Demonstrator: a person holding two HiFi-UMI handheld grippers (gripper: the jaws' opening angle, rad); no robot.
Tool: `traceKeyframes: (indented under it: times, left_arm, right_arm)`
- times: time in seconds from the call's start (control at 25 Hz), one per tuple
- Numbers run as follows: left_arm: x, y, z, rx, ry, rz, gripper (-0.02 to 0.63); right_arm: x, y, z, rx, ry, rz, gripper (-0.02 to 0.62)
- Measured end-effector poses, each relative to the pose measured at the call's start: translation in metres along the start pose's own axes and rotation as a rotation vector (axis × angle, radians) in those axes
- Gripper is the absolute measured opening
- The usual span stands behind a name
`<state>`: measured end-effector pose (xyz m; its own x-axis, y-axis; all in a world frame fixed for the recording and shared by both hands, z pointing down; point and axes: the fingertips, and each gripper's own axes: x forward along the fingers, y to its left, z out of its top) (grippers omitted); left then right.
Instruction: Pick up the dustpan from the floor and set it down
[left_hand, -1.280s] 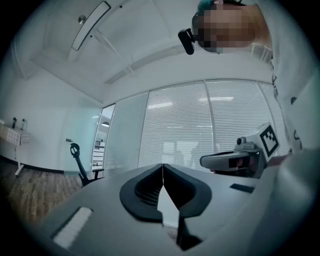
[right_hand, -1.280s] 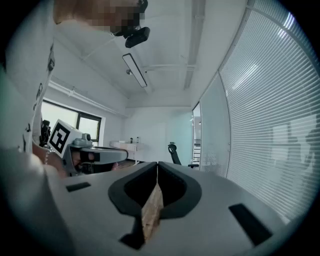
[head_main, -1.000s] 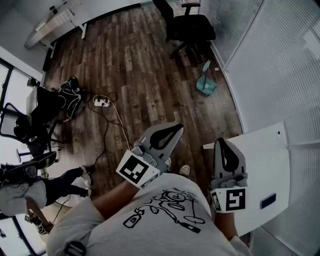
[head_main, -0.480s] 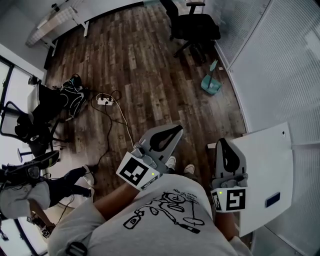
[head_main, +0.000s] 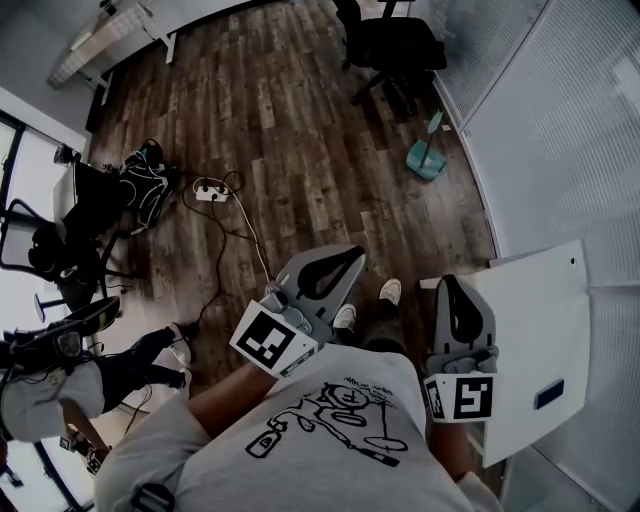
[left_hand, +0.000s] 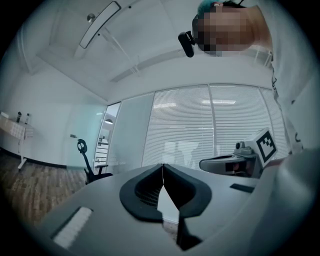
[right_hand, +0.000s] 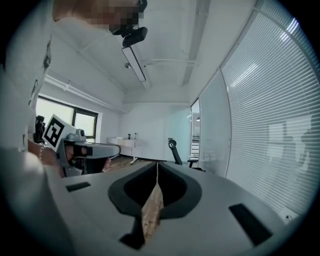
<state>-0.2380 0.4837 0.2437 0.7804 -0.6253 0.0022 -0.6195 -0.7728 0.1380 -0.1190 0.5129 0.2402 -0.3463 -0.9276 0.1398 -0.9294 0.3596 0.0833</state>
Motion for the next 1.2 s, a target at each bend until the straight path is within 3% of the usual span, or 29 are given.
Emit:
traceKeyframes:
  times: [0.44, 1.2]
  left_arm:
    - [0.042, 0.011, 0.004, -0.001, -0.011, 0.043, 0.002]
    - [0.224, 0.015, 0.009, 0.005, -0.023, 0.036, 0.002]
  right_arm:
    - [0.032, -0.037, 0.000, 0.007, -0.019, 0.039, 0.009]
    - [0.092, -0.209, -0.001, 0.010, -0.015, 0.035, 0.009]
